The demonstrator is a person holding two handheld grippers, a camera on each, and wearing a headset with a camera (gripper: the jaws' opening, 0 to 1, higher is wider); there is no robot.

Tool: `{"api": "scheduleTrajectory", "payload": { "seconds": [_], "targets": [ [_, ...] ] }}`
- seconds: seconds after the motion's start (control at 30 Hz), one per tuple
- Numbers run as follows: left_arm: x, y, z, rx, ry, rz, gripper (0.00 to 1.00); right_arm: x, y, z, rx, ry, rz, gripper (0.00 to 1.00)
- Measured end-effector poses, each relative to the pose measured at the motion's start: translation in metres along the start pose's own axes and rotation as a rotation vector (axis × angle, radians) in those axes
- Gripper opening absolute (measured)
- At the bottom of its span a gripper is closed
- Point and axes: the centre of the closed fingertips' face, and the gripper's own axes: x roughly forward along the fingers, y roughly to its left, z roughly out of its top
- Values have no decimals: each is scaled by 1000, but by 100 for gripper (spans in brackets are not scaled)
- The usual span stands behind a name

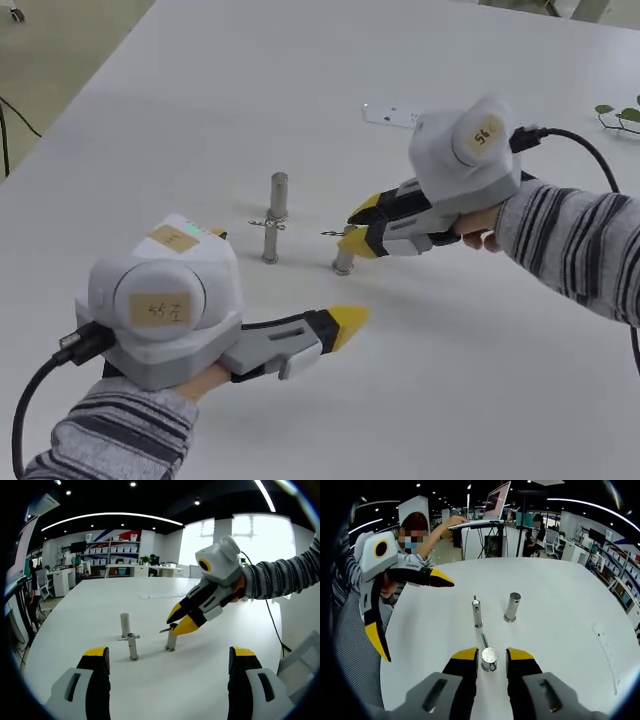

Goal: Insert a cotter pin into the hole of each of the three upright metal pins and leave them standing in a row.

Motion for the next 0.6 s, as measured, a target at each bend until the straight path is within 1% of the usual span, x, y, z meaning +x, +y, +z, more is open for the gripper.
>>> {"api": "scheduleTrajectory", "payload": {
  "seconds": [0.03, 0.07, 0.13, 0.2, 0.27, 0.37, 0.43, 0.5, 0.6],
  "targets": [
    [0, 0, 0, 1, 0, -1, 99, -1, 2, 3, 19, -10, 5, 20],
    [0, 0, 0, 3, -1, 0, 99, 0, 1, 6, 55, -29, -1, 22],
    [0, 1, 0, 5, 1, 2, 99, 1, -1, 13, 97, -61, -9, 26],
    [0, 1, 0, 3, 2, 5, 99, 1, -4, 19, 109, -84, -21, 27],
    [0, 2, 0, 8, 3, 7, 99, 4, -7, 25, 136, -104, -37, 27],
    [0, 2, 3, 6, -11, 11, 99, 12, -13, 32, 176, -126, -46, 26],
    [-1, 2, 3, 5, -14, 12, 99, 17, -20, 35, 195, -139, -55, 26],
    [0, 1, 3, 11, -13, 9, 99, 22, -23, 40, 214, -156, -70, 27],
    [0, 0, 3, 22, -8, 8, 99, 28, -21, 47, 219, -175, -70, 27]
  ]
}}
